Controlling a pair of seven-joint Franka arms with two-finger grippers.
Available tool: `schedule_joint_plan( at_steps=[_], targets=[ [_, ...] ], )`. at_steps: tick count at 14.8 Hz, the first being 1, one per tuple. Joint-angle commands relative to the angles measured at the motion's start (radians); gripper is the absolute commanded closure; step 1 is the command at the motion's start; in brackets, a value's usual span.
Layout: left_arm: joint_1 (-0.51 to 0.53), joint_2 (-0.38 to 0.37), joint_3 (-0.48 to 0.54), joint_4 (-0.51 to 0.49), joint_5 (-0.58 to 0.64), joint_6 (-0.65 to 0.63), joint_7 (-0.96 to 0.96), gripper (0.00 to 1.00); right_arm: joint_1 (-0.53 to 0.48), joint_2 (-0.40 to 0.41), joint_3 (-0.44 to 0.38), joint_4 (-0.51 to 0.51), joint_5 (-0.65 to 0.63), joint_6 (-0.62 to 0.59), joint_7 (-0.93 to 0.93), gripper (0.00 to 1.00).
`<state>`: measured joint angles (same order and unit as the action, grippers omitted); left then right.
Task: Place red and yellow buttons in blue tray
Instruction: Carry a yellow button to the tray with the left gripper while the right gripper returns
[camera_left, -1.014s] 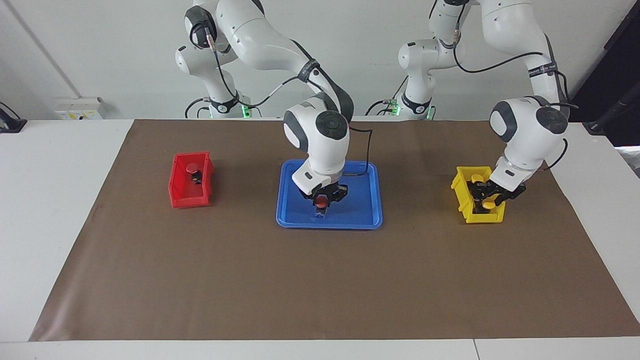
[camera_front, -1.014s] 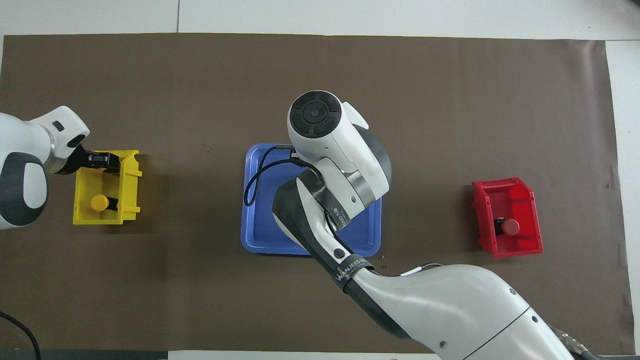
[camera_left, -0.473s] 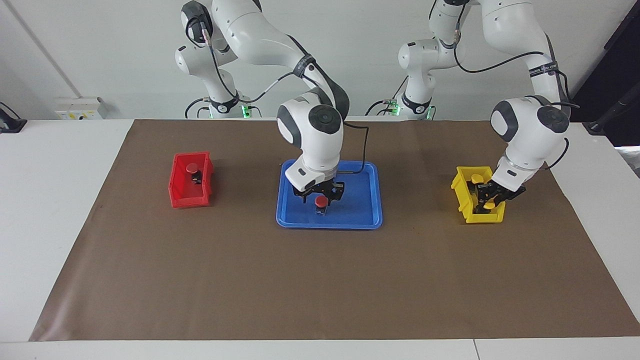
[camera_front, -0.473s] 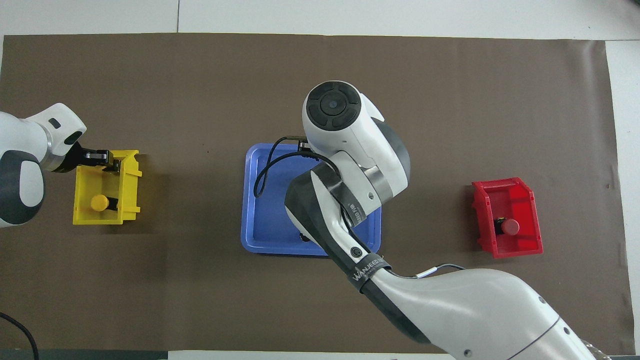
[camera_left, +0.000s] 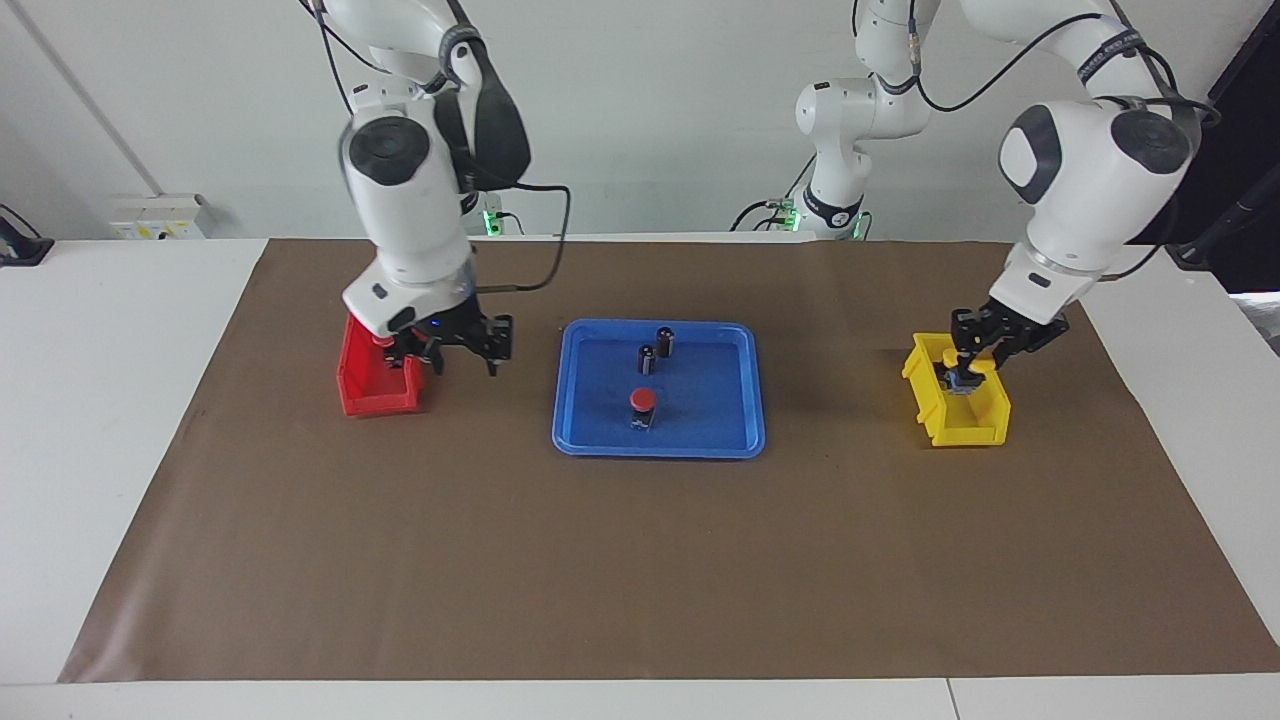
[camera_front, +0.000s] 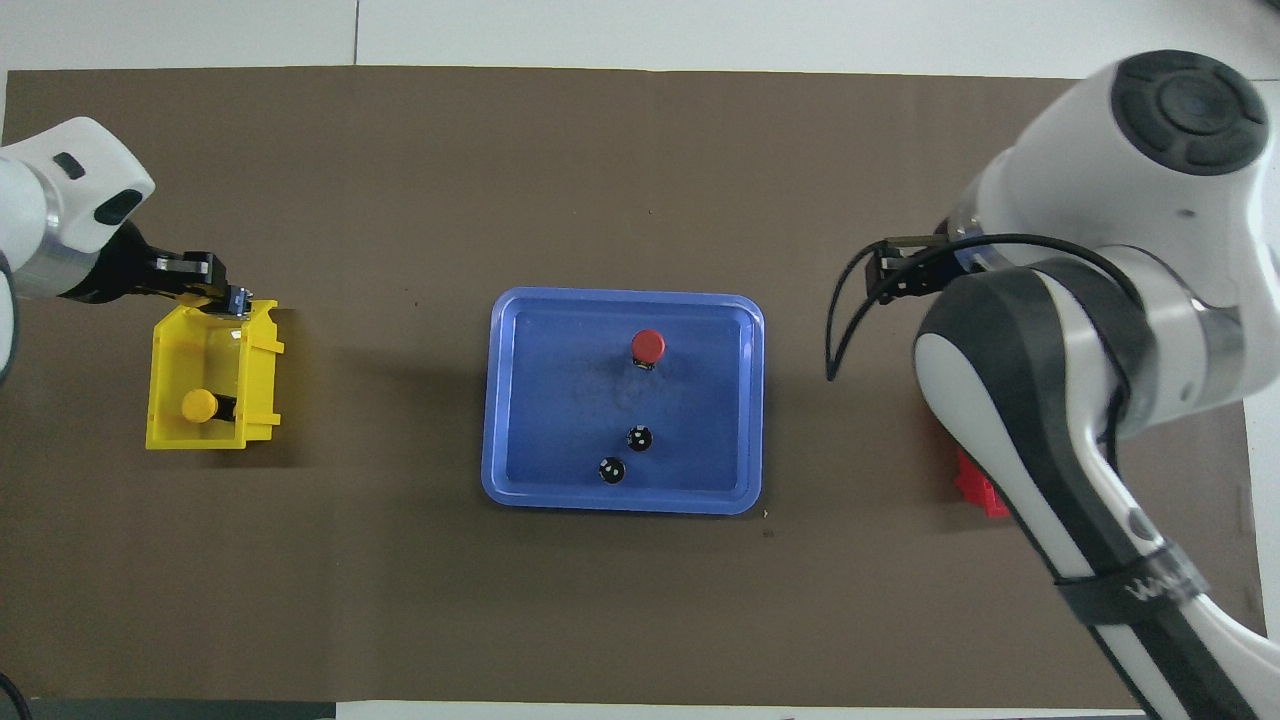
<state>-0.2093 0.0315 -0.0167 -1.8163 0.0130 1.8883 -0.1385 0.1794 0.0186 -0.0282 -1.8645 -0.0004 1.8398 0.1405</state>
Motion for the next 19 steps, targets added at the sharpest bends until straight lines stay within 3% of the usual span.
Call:
schedule_joint_plan(
  at_steps=[1, 4, 7, 13, 19],
  targets=[
    [-0.22, 0.028, 0.006, -0.018, 0.001, 0.056, -0.269, 0.98, -0.098, -0.271, 0.014, -0.408, 0.023, 0.146, -0.169, 0.28],
    [-0.329, 0.073, 0.004, -0.04, -0.046, 0.107, -0.315, 0.98, -0.221, -0.321, 0.014, -0.547, 0.023, 0.234, -0.372, 0.28],
    [-0.377, 0.131, 0.004, -0.043, -0.093, 0.208, -0.361, 0.98, -0.273, -0.293, 0.013, -0.584, 0.023, 0.266, -0.432, 0.31],
    [-0.409, 0.241, 0.004, -0.034, -0.129, 0.365, -0.411, 0.98, -0.259, -0.263, 0.014, -0.613, 0.023, 0.355, -0.406, 0.34],
    [-0.438, 0.283, 0.004, -0.031, -0.133, 0.399, -0.417, 0.97, -0.248, -0.238, 0.014, -0.627, 0.023, 0.387, -0.406, 0.36]
  ],
)
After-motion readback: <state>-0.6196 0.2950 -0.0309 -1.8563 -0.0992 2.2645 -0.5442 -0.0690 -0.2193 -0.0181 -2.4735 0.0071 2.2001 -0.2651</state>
